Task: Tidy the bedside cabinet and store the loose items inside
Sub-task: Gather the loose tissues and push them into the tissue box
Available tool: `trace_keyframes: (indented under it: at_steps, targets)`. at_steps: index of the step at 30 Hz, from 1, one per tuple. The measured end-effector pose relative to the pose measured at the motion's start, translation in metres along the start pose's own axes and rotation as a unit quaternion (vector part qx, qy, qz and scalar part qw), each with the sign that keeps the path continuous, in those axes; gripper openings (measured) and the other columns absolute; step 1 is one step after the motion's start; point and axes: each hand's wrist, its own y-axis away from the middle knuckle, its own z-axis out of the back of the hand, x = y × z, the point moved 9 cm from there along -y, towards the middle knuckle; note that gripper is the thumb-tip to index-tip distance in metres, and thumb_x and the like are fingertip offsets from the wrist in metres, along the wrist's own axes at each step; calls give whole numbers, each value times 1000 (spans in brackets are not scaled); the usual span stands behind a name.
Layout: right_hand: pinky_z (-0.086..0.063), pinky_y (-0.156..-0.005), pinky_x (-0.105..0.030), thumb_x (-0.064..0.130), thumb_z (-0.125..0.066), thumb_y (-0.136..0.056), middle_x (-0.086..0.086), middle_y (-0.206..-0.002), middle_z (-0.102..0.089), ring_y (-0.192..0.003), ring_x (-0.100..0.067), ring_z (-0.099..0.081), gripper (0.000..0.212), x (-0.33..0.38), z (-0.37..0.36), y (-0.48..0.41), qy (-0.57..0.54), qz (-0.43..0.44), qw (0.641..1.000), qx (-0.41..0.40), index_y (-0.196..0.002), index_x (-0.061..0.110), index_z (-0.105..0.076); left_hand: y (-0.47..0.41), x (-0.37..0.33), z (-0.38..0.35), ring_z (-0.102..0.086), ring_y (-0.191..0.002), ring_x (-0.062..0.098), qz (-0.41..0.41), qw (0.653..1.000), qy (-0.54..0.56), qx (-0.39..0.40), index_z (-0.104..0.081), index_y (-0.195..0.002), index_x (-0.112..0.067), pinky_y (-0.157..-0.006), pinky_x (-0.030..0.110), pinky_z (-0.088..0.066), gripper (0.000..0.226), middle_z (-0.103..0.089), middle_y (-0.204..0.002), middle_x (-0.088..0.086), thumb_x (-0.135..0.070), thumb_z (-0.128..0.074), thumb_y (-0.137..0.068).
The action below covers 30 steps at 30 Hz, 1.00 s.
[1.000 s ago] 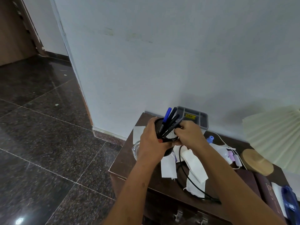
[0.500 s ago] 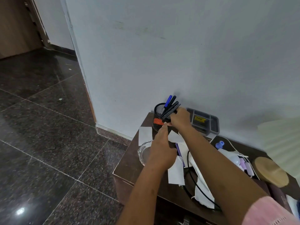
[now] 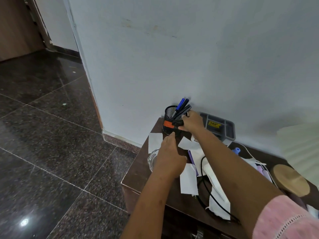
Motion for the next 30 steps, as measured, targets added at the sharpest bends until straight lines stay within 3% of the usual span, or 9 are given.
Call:
trace_keyframes:
  at_steps: [3, 6, 8, 11, 14, 18, 21, 26, 30]
  targets:
    - [-47, -89, -27, 6, -56, -91, -14, -132, -52, -111, -27, -58, 45, -5, 16, 20, 36, 27, 999, 9, -134, 3, -43, 1, 5, 8, -19, -144, 17, 8, 1000, -25, 3, -17, -150, -18, -114, 29, -20, 74, -17, -157, 2, -8, -55, -88]
    - [-58, -81, -36, 6, -47, -95, -13, -117, -57, -75, -20, -68, 37, -20, 27, 58, -11, 39, 998, 43, -132, 5, -50, 5, 7, 15, -28, -140, 22, 21, 998, -57, -4, -27, -147, -18, -114, 37, -27, 65, -27, -153, 5, -3, -46, -86]
    - [-59, -74, -35, 6, -48, -93, -11, -104, -65, -67, -19, -68, 28, -32, 26, 86, 55, 66, 993, 76, -118, 8, -60, 7, 8, 15, -36, -135, 24, 31, 997, -66, 0, -35, -143, -18, -111, 41, -33, 62, -37, -148, 6, -1, -46, -84]
    - [-49, -87, -31, 10, -51, -90, -7, -121, -64, -103, -24, -63, 34, -53, 11, 116, 248, 127, 952, 126, -121, 17, -61, 11, 10, 9, -45, -127, 26, 49, 994, -96, 13, -48, -133, -19, -107, 42, -38, 51, -50, -137, 6, -2, -45, -85]
    - [-36, -103, -32, 20, -49, -94, 1, -145, -44, -131, -19, -43, 48, -77, -3, 125, 323, 131, 926, 144, -140, 28, -41, 14, 11, 1, -51, -121, 25, 55, 987, -151, 29, -57, -125, -21, -104, 39, -42, 39, -57, -129, 4, -10, -48, -88]
    - [-38, -104, -34, 23, -42, -97, 7, -152, -32, -134, -18, -40, 53, -93, -25, 130, 358, 141, 909, 162, -146, 32, -27, 18, 21, -21, -52, -117, 29, 83, 944, -287, 141, -57, -124, -14, -100, 41, -46, 35, -56, -127, 8, -12, -54, -89]
    - [-44, -94, -40, 20, -42, -96, 2, -144, -43, -122, -27, -52, 47, -92, -29, 126, 387, 128, 903, 135, -142, 28, -34, 23, 35, -31, -53, -117, 35, 120, 920, -307, 212, -52, -126, -6, -100, 44, -46, 37, -54, -128, 17, -9, -54, -90]
    - [-44, -96, -37, 14, -51, -90, -4, -134, -54, -121, -25, -51, 43, -79, -15, 115, 279, 101, 948, 112, -132, 24, -49, 21, 39, -30, -57, -113, 31, 103, 909, -336, 225, -51, -129, -6, -97, 41, -49, 39, -55, -127, 15, -12, -55, -91]
    - [-40, -80, -24, 14, -60, -87, -3, -111, -65, -100, -19, -57, 25, -59, 19, 121, 155, 82, 979, 100, -111, 14, -66, 18, 26, -25, -49, -122, 27, 51, 930, -316, 178, -49, -133, -11, -103, 36, -42, 43, -51, -134, 9, -20, -56, -91]
